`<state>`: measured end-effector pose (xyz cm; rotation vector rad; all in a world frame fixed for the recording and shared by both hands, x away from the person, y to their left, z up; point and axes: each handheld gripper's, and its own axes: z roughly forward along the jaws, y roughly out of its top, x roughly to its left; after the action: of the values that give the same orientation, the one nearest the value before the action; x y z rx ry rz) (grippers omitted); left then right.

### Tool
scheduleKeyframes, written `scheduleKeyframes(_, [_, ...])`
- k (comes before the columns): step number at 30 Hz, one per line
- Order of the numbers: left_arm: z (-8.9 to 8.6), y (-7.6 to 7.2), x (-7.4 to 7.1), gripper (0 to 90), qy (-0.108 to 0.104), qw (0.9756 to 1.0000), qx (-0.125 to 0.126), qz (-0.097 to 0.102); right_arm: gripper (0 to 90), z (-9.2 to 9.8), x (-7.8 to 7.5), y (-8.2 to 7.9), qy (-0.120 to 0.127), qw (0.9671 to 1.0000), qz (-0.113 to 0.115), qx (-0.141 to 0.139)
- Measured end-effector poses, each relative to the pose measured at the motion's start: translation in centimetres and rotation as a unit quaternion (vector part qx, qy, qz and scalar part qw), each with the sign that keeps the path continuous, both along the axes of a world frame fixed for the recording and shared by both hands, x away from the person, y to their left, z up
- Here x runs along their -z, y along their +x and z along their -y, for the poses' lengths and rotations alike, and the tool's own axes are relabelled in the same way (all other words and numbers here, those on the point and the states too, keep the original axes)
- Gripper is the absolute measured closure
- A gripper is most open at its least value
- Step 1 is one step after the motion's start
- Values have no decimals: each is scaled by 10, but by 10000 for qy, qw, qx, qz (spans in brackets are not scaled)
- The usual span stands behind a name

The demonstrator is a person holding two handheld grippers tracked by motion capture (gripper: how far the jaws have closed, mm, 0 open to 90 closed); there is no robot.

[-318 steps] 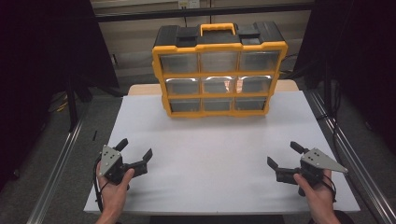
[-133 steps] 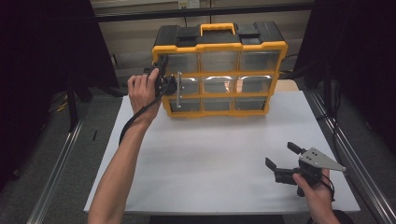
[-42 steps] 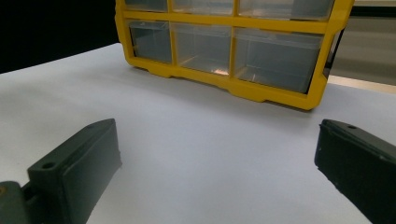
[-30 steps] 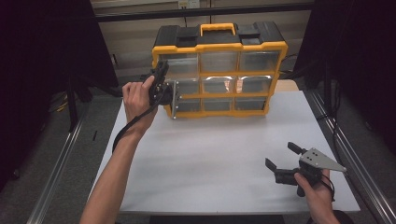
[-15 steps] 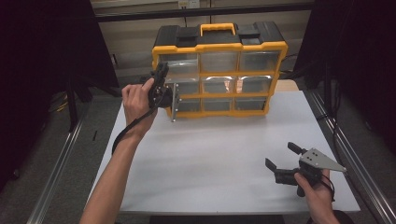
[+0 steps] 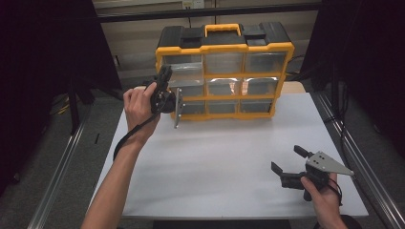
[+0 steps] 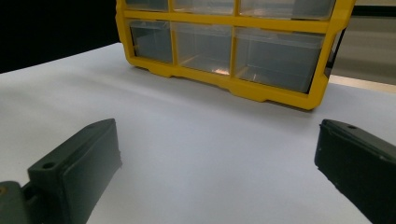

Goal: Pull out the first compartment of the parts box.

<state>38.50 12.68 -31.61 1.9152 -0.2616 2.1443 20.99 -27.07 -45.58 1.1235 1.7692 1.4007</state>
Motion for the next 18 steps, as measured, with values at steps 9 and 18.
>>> scheduleKeyframes(9, [-1, -5, 2, 802, 58, 10000, 42, 42, 0, 0, 0, 0, 4, 10000, -3, -6])
scheduleKeyframes(18, [-2, -11, 2, 799, -10, 10000, 62, -3, 0, -1, 0, 1, 5, 10000, -14, -25])
